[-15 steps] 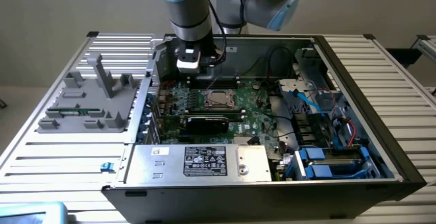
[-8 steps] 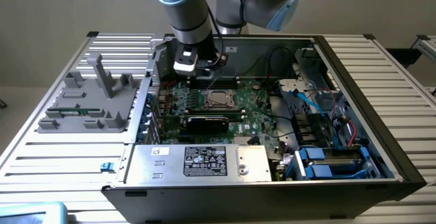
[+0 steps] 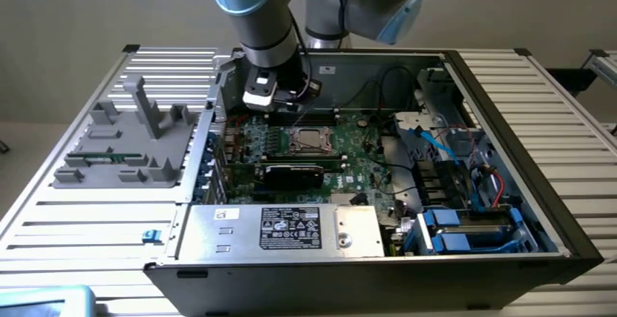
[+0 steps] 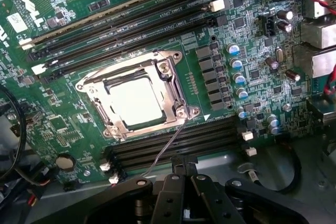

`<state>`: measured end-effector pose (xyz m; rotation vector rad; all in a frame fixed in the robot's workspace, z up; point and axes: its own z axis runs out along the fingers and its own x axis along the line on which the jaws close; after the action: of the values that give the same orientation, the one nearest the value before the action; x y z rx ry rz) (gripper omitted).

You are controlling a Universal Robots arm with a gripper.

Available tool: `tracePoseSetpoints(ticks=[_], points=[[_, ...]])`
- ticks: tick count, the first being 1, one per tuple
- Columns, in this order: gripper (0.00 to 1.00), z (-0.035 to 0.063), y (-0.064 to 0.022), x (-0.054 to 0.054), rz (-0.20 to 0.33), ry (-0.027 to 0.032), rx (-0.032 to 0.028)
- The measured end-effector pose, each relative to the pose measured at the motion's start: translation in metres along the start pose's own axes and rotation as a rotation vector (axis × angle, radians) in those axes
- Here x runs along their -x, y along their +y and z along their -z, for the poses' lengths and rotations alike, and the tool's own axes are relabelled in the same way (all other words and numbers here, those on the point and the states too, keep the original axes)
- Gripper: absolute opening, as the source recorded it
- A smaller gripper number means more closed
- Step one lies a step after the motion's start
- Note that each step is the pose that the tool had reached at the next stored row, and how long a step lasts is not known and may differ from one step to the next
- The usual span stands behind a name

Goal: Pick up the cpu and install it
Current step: 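Install the first cpu locking lever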

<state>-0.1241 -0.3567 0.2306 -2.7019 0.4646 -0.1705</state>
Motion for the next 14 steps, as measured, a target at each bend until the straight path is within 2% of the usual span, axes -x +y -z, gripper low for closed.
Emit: tracePoseSetpoints(ticks=[2, 4, 6, 11, 14], points=[[0.11, 0.0002, 0.0008, 0.001, 0.000, 0.0014, -0.0025], [0.11, -0.0001, 0.0020, 0.004, 0.002, 0.0060, -0.0138], [0.11, -0.0008, 0.0032, 0.005, 0.005, 0.0136, -0.0224], [0.11, -0.0064, 0.0066, 0.008, 0.005, 0.0286, -0.0275], [0.11, -0.0099, 0.0082, 0.008, 0.002, 0.0331, -0.0282]])
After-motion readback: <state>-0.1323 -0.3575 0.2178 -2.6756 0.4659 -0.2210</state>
